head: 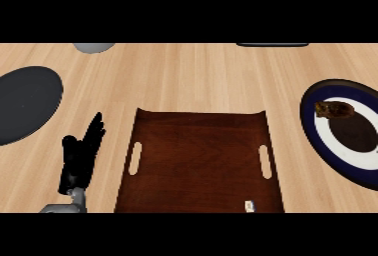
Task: Pick the sweet potato from the tray and place it in the plate
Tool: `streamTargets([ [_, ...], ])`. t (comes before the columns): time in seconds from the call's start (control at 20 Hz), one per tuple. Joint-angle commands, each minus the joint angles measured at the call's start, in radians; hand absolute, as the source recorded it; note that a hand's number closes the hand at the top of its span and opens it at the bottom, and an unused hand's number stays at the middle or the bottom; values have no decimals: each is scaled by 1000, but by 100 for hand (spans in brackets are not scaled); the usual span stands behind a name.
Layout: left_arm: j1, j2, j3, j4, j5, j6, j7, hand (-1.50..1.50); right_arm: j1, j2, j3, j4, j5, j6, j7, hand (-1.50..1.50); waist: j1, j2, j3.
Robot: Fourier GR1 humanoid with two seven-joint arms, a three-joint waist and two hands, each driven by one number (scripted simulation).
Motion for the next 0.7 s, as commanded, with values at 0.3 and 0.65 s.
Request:
streamTargets([
  [0.3,-66,32,98,120,41,-58,-64,0,-56,-96,-26,208,-14,-2,-76,-150,1,2,0],
  [0.65,-17,-33,15,36,-24,-10,-5,0,-68,-175,-77,410,-44,22,-239,-150,7,3,2],
])
